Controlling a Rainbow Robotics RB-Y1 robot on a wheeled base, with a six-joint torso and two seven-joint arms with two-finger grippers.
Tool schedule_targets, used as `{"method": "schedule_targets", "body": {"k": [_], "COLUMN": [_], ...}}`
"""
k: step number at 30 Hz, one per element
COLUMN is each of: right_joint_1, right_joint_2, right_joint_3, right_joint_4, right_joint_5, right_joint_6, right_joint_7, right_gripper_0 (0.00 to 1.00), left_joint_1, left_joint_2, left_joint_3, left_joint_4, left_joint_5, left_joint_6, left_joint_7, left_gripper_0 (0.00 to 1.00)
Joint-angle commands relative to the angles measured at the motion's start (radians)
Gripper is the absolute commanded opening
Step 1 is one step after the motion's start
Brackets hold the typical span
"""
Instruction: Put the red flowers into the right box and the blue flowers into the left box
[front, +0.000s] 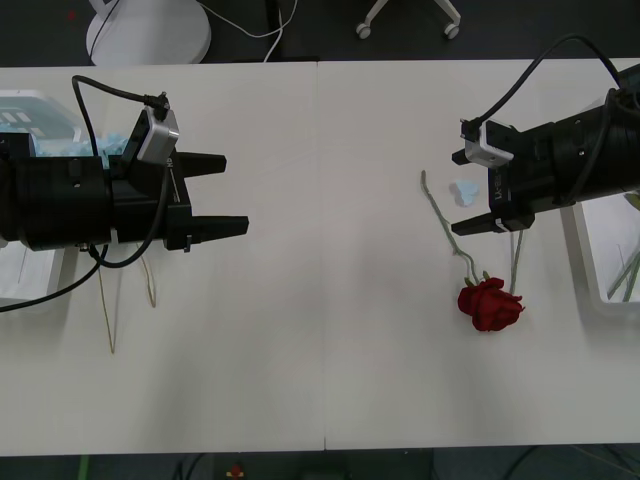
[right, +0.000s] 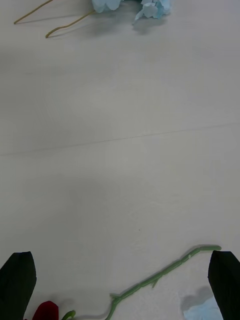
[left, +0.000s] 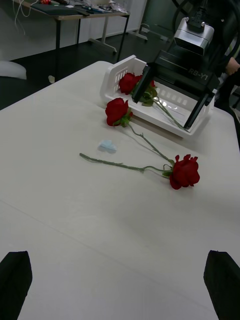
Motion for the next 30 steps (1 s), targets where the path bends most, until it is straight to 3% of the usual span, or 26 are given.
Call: {"method": "schedule_targets", "body": {"k": [1,8,16,23,30], "right_joint_1": [-0.001,-0.038,-0.066,-0.165,-0.194], "right_joint_2": [-0.022,-0.09,-0.076,0.019,0.077], "right_joint_3": [0.025,0.005,-0.003,-0.002,0.0], "right_joint_4": [0.018,0.02,0.087,0.325,0.452], "right_joint_5": [-0.004,-0.054,0.121,0.308,0.457], "right_joint_6": [-0.004,0.011,0.008,0.116,0.243], "right_joint_7": [0.008,-0.083,-0.752,-1.059,-1.214], "right_gripper_0": [1.0,1.0,1.0,1.0,1.0], "left_joint_1": [-0.037,-0.016,-0.016,-0.031,-0.031], "left_joint_2": [0.031,0.066,0.092,0.029,-0.02], "left_joint_3": [-0.008,-0.015,0.032,0.178,0.345], "left_joint_4": [-0.03,-0.018,0.071,0.161,0.095], "left_joint_5": [0.0,0.084,0.092,-0.118,-0.383], "left_joint_6": [-0.004,-0.016,0.039,0.231,0.447], "left_joint_7": [0.007,0.016,0.128,0.438,0.943], "left_gripper_0": [1.0,1.0,1.0,1.0,1.0]}}
